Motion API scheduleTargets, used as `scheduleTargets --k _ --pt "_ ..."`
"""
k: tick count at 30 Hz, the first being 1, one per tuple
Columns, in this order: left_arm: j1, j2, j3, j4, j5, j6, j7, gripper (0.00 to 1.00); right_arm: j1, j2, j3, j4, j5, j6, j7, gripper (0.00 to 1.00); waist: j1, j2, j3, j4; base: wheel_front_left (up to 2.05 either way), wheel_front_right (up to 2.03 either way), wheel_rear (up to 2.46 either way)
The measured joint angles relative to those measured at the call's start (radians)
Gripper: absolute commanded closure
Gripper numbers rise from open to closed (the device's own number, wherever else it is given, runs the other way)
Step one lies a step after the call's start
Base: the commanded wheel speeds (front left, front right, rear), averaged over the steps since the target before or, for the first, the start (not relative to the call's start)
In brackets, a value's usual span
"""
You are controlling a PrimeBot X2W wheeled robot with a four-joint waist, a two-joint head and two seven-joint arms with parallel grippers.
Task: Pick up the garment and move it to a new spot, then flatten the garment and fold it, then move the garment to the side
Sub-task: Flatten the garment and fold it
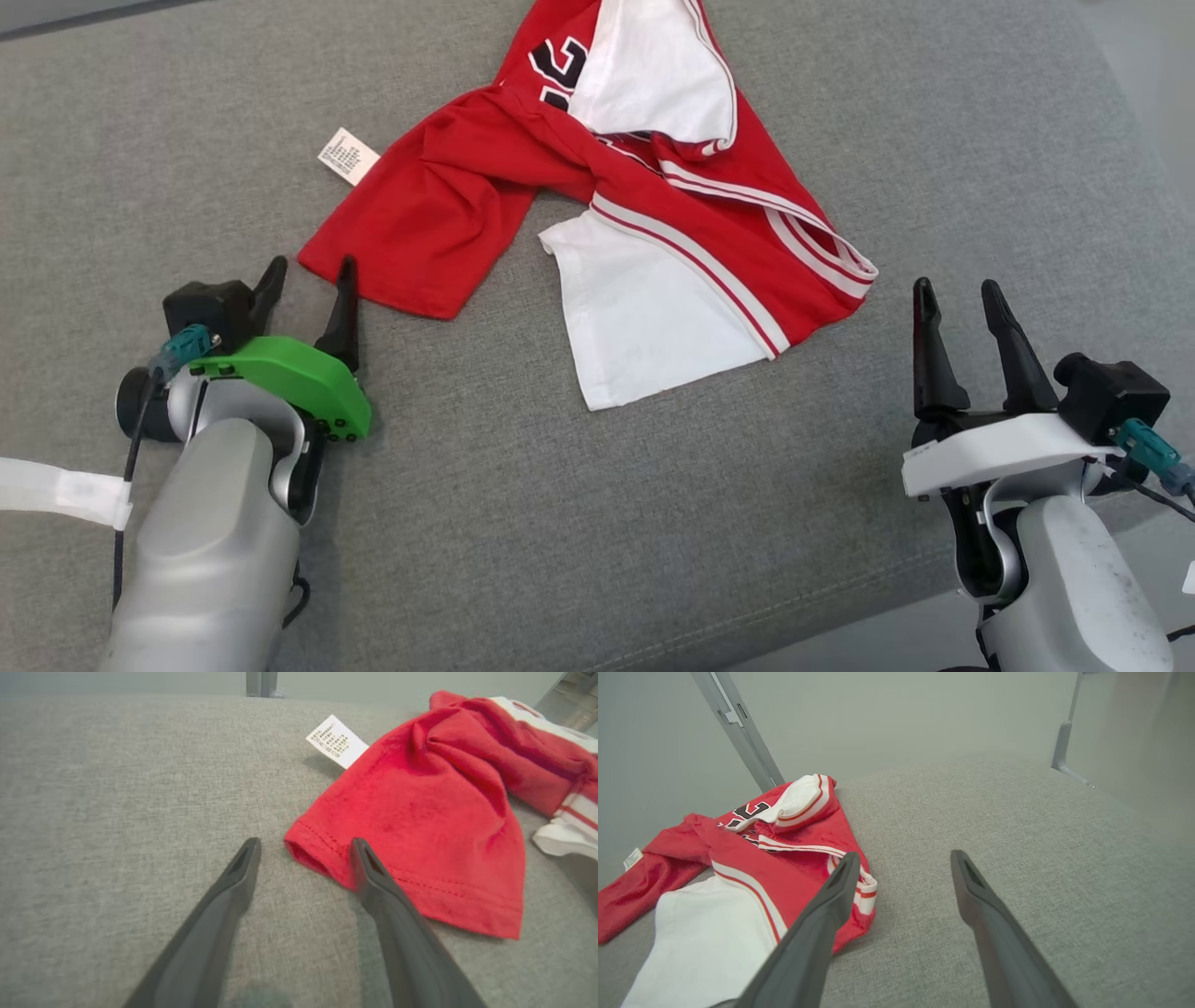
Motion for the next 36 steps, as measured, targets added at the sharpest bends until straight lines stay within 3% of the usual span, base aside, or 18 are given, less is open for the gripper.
scheduleTargets --k 2,3,5,13,21,29,33,36 --pt "-0.021 0.001 0.009 0.021 0.006 0.002 -0.001 0.0 0.0 0.0 0.001 0.0 0.001 0.0 0.0 0.0 0.0 0.0 0.012 -0.01 0.0 0.0 0.0" --pt "-0.028 0.001 0.01 0.023 0.011 0.002 -0.001 0.56 0.0 0.0 0.001 0.0 0.002 0.0 0.0 0.0 0.0 0.0 0.017 -0.015 0.0 0.0 0.0" --pt "-0.033 0.0 0.013 0.024 0.023 0.002 -0.001 1.0 0.0 0.0 -0.002 0.0 0.002 0.0 0.0 0.0 0.0 0.0 0.025 -0.02 0.0 0.0 0.0" --pt "0.008 -0.006 0.008 -0.062 0.071 -0.003 0.0 1.0 0.001 0.001 -0.021 0.013 0.003 0.0 0.0 0.0 0.0 0.0 0.012 -0.002 0.0 0.0 0.0" --pt "0.085 0.002 0.025 -0.401 0.181 -0.008 0.001 1.0 0.042 0.001 -0.026 0.063 0.012 0.0 0.0 0.0 0.0001 0.0 -0.061 0.068 0.0 0.0 0.0" --pt "0.191 0.128 -0.045 -0.705 0.29 -0.01 0.0 1.0 0.084 0.001 -0.025 0.091 0.039 0.0 0.0 0.0 0.0 0.0 -0.151 0.175 0.0 0.0 0.0" --pt "0.321 0.186 -0.064 -0.665 0.295 -0.01 0.0 1.0 0.088 0.001 -0.021 0.1 0.05 0.0 0.0 0.0 0.0 0.0 -0.182 0.226 0.0 0.0 0.0" --pt "0.396 0.186 -0.048 -0.591 0.287 -0.01 0.0 1.0 0.088 0.002 -0.008 0.109 0.05 0.0 0.0 0.0 0.0 0.0 -0.198 0.256 0.0 0.0 0.0"
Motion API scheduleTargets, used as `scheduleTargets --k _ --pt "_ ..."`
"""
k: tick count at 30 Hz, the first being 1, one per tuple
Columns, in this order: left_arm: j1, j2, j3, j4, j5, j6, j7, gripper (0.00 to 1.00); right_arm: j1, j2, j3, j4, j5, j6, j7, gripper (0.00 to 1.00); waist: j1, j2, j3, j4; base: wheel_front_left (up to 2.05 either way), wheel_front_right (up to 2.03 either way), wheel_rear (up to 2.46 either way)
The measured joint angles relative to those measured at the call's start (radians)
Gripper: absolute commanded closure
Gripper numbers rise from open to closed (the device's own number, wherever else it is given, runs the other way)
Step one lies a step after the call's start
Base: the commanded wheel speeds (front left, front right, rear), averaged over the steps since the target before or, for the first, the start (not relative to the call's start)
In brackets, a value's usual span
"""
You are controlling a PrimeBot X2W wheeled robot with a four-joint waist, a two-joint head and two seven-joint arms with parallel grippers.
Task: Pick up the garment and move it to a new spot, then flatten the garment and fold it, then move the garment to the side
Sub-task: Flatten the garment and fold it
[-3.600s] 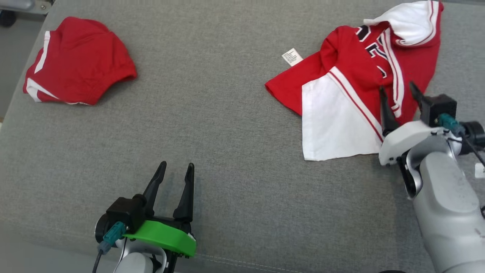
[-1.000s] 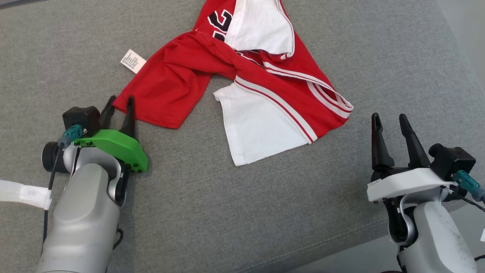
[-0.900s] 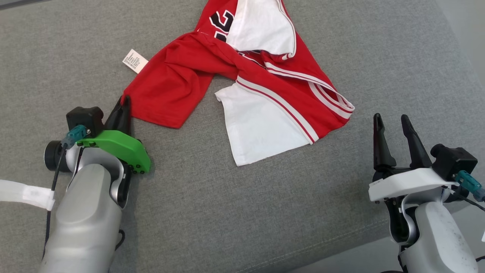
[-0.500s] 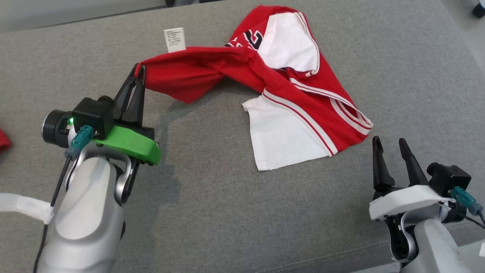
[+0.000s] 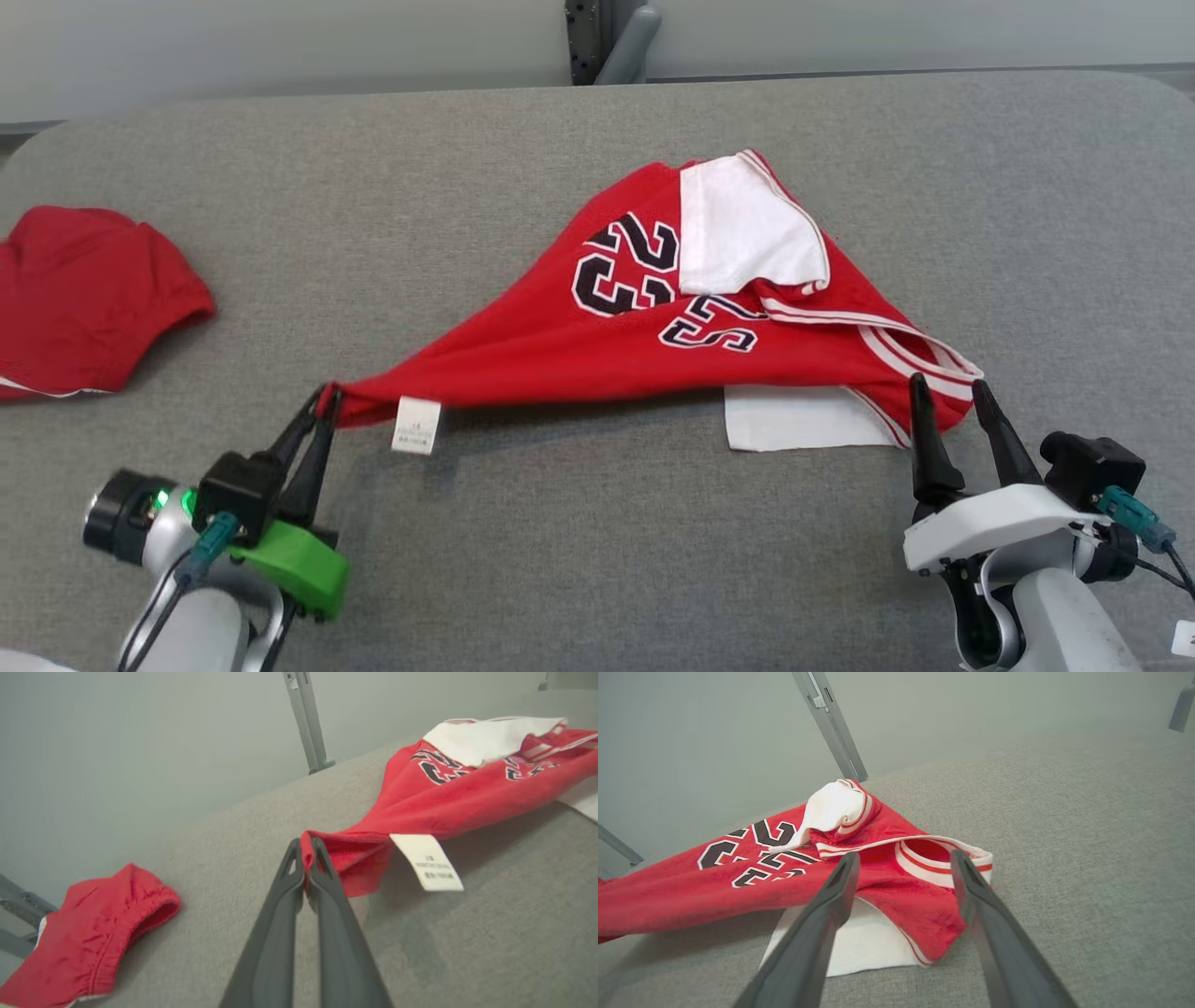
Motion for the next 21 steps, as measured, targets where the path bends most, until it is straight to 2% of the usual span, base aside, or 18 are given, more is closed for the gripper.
scheduleTargets --k 1,2,5,8,13,21 --pt "0.023 -0.006 0.012 0.03 -0.002 0.0 0.0 0.6 0.0 0.0 0.002 0.001 -0.004 0.0 0.0 0.0 0.0 0.0 -0.004 0.008 0.0 0.0 0.0" --pt "0.042 -0.018 0.023 0.061 -0.01 0.0 0.0 0.0 0.0 0.0 0.002 0.002 -0.007 0.0 0.0 0.0 0.0 0.0 -0.006 0.014 0.0 0.0 0.0" --pt "0.088 -0.076 0.075 0.183 -0.023 0.026 0.0 0.0 0.0 -0.001 0.009 0.014 -0.023 0.0 0.0 0.0 0.0 0.0 -0.011 0.022 0.0 0.0 0.0" --pt "0.116 -0.123 0.095 0.216 -0.023 0.028 0.001 0.0 0.0 0.0 0.027 0.034 -0.029 0.0 0.0 0.0 0.0 0.0 -0.012 0.018 0.0 0.0 0.0" --pt "0.147 -0.194 0.12 0.159 -0.013 0.025 0.0 0.0 0.016 -0.001 0.054 0.09 -0.029 0.0 0.0 0.0 0.0 0.0 -0.012 0.025 0.0 0.0 0.0" --pt "0.152 -0.242 0.108 0.073 0.01 0.008 0.0 0.0 0.023 0.0 0.195 0.127 0.005 0.0 0.0 0.0 0.0 0.0 0.016 0.053 0.0 0.0 0.0"
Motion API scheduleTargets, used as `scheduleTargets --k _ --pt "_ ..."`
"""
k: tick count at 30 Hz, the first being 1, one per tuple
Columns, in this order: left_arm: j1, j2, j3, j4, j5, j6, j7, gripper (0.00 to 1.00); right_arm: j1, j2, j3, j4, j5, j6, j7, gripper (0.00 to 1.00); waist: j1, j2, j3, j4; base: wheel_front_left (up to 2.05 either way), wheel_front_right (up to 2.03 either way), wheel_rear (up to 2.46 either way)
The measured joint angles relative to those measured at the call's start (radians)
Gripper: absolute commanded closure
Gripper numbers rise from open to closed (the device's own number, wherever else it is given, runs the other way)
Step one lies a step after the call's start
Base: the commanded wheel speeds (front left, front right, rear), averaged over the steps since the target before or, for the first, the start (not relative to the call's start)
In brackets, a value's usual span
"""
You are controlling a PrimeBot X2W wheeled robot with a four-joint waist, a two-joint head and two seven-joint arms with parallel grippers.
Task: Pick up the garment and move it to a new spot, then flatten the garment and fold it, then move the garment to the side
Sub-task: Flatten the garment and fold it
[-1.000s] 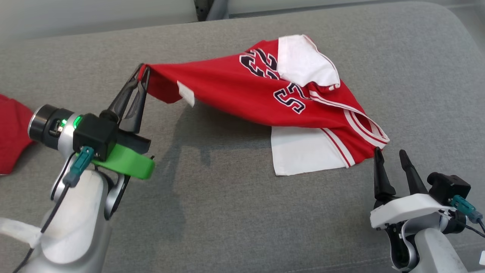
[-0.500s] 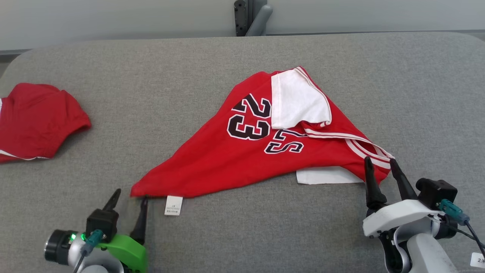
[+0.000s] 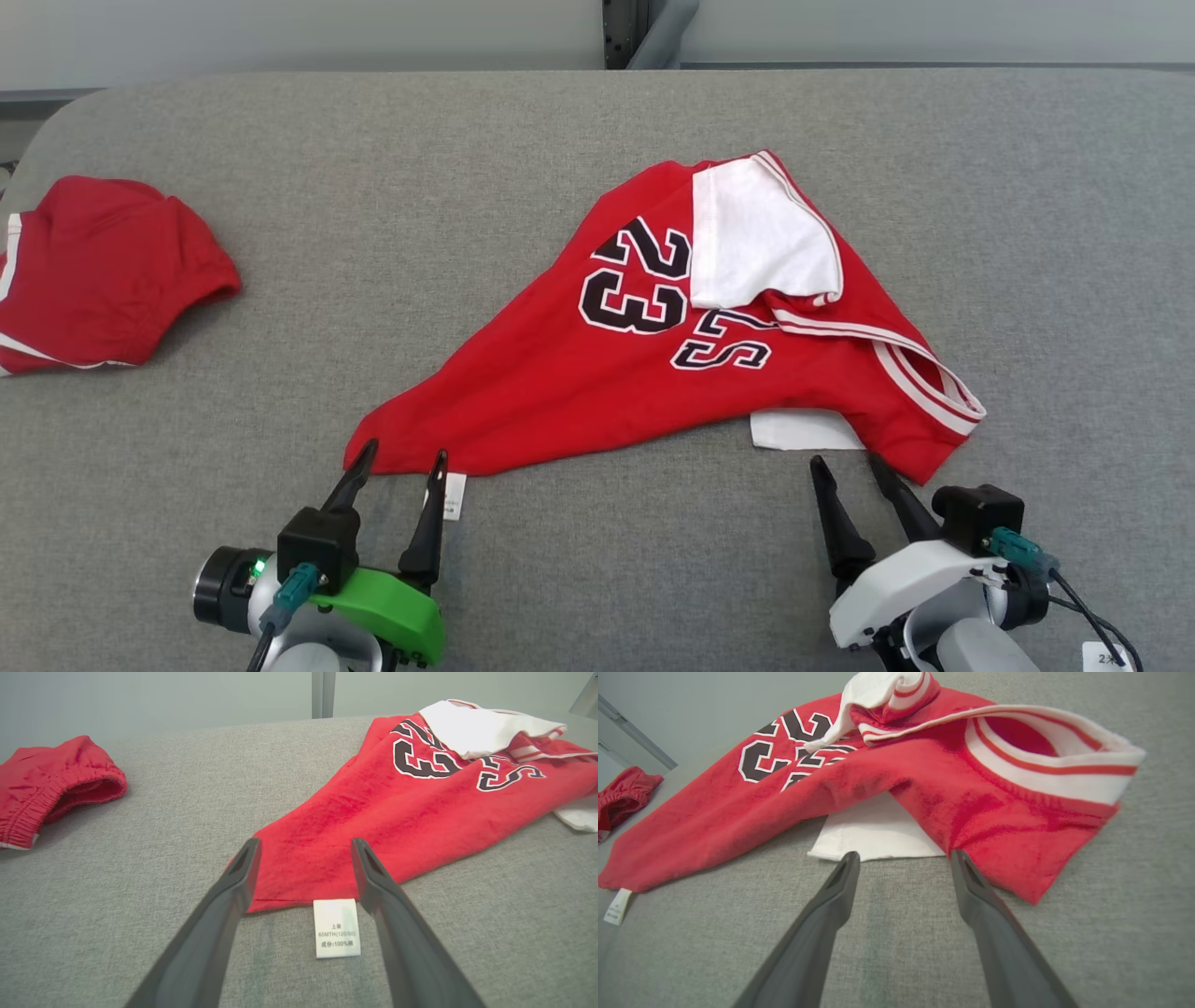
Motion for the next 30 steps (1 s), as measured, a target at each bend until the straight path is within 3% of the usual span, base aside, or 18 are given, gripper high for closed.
scheduleTargets --k 9,17,18,19,20,30 --pt "-0.014 -0.015 0.006 -0.028 0.0 -0.005 0.0 0.0 -0.081 0.0 0.047 0.028 -0.074 0.0 0.0 0.0 0.0 0.0 0.034 0.036 0.0 0.0 0.0" --pt "-0.014 -0.021 -0.002 -0.025 -0.017 -0.006 0.0 0.0 -0.135 0.0 0.04 0.153 -0.191 0.0 -0.008 0.0 0.0 0.0 0.054 0.076 0.0 0.0 0.0" --pt "-0.014 -0.021 -0.003 -0.025 -0.018 -0.006 0.0 0.0 -0.139 0.001 0.037 0.168 -0.202 0.0 -0.012 0.51 0.0 0.0 0.056 0.079 0.0 0.0 0.0" --pt "-0.014 -0.022 -0.003 -0.026 -0.019 -0.006 0.0 0.0 -0.146 0.001 0.033 0.18 -0.214 0.0 -0.013 0.85 0.0 0.0 0.059 0.081 0.0 0.0 0.0" --pt "-0.014 -0.023 -0.004 -0.027 -0.021 -0.006 0.0 0.0 -0.151 0.001 0.026 0.191 -0.224 0.001 -0.013 1.0 0.0 0.0 0.061 0.084 0.0 0.0 0.0" --pt "-0.012 -0.023 -0.026 -0.032 -0.03 -0.008 0.0 0.0 -0.104 0.0 0.04 0.14 -0.218 0.0 -0.005 1.0 0.0 0.0 0.031 0.068 0.0 0.0 0.0"
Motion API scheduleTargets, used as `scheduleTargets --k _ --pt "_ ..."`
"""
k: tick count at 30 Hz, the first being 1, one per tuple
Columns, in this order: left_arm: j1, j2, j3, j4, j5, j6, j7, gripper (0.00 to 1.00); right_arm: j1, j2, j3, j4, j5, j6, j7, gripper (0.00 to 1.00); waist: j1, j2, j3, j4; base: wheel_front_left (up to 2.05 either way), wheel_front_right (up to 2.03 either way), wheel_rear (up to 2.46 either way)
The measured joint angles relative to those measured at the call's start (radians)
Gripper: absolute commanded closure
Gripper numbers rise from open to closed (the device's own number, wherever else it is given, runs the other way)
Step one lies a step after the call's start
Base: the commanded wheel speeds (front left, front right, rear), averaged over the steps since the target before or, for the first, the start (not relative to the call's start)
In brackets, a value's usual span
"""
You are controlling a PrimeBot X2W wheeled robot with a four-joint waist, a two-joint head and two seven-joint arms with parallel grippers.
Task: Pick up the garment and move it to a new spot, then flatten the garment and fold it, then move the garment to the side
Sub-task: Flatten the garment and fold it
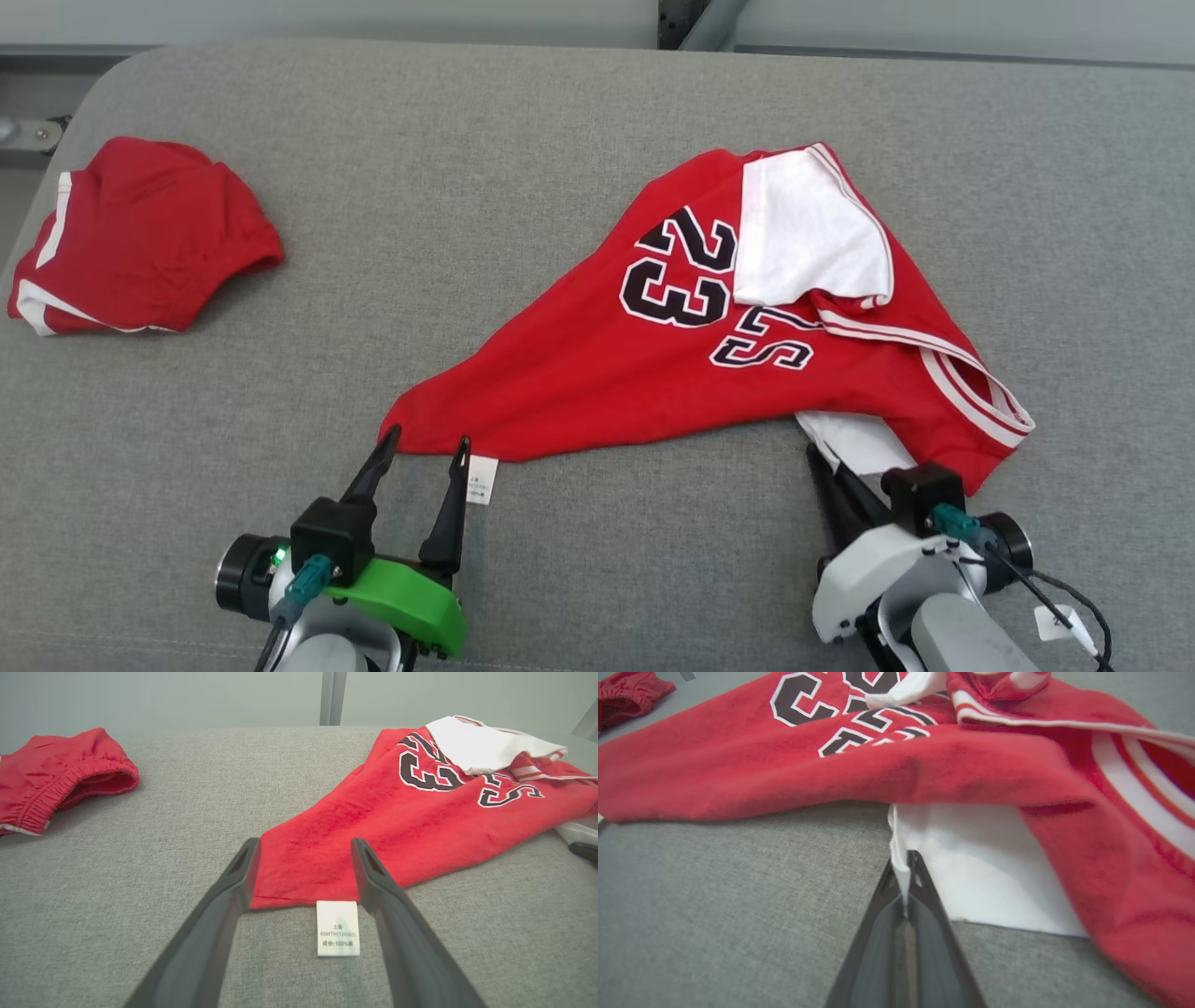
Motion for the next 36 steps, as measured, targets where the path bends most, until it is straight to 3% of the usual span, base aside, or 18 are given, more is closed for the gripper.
scheduleTargets --k 8,15,18,20,28,32,36 --pt "0.056 0.009 0.002 0.01 -0.011 0.0 0.0 0.0 0.139 -0.085 0.02 -0.148 0.05 0.0 0.004 1.0 0.0 0.0 -0.07 -0.041 0.0 0.0 0.0" --pt "0.071 0.0 -0.018 0.011 -0.012 0.0 0.0 0.0 0.263 -0.261 -0.034 -0.236 0.114 0.0 0.004 1.0 0.0 0.0001 -0.113 -0.121 0.0 0.0 0.0" --pt "0.069 -0.003 -0.021 0.013 -0.013 0.0 0.0 0.0 0.305 -0.299 -0.04 -0.247 0.145 0.0 0.004 1.0 0.0 0.0 -0.123 -0.149 0.0 0.0 0.0" --pt "0.065 -0.007 -0.024 0.012 -0.016 0.0 0.0 0.0 0.327 -0.301 -0.065 -0.265 0.188 0.0 0.004 0.0 0.0 0.0001 -0.123 -0.161 0.0 0.0 0.0" --pt "0.049 -0.01 -0.022 0.017 -0.016 0.0 0.0 0.0 0.287 -0.28 -0.086 -0.46 0.256 0.0 0.004 0.0 0.0 0.0 -0.087 -0.158 0.0 0.0 0.0" --pt "0.027 -0.011 -0.021 0.014 -0.015 0.0 0.0 0.0 0.199 -0.26 -0.091 -0.457 0.239 0.0 0.004 0.0 0.0 0.0 -0.07 -0.133 0.0 0.0 0.0" --pt "-0.002 -0.011 -0.025 0.01 -0.015 0.0 0.0 0.0 0.07 -0.237 -0.07 -0.378 0.196 0.0 0.004 0.0 0.0 0.0 -0.049 -0.1 0.0 0.0 0.0"
